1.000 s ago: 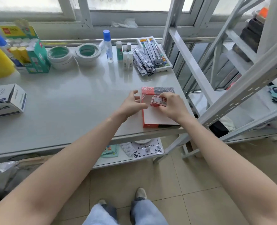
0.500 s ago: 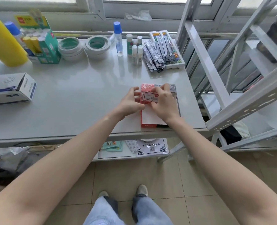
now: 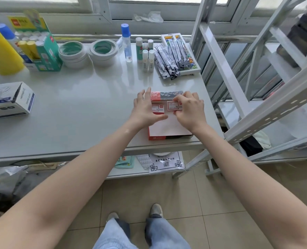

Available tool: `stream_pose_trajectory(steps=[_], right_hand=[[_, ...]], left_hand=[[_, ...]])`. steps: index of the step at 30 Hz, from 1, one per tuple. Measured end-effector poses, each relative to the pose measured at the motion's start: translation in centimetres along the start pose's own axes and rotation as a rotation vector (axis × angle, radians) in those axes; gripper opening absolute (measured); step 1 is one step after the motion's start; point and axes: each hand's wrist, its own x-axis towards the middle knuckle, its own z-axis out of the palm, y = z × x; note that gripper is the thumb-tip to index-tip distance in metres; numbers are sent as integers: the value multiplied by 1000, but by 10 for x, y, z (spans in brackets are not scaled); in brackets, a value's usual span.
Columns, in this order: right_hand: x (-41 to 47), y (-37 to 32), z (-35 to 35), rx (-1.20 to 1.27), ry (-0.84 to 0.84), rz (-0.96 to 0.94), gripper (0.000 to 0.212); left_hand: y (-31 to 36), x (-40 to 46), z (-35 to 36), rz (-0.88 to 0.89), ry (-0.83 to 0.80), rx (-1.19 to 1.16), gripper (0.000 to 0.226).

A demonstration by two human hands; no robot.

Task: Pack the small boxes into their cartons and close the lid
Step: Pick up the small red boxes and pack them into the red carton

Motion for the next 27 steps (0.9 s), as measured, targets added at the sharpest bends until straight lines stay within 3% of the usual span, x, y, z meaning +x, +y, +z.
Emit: stream_pose_trajectory(steps=[10,27], right_hand=[[4,-5,7,-98,43,-81,25],[10,-14,18,23,24,-143,33]], left_hand=[[-9,15,-5,80,117,60,83],[-19,14,-21,76,58,55,83]])
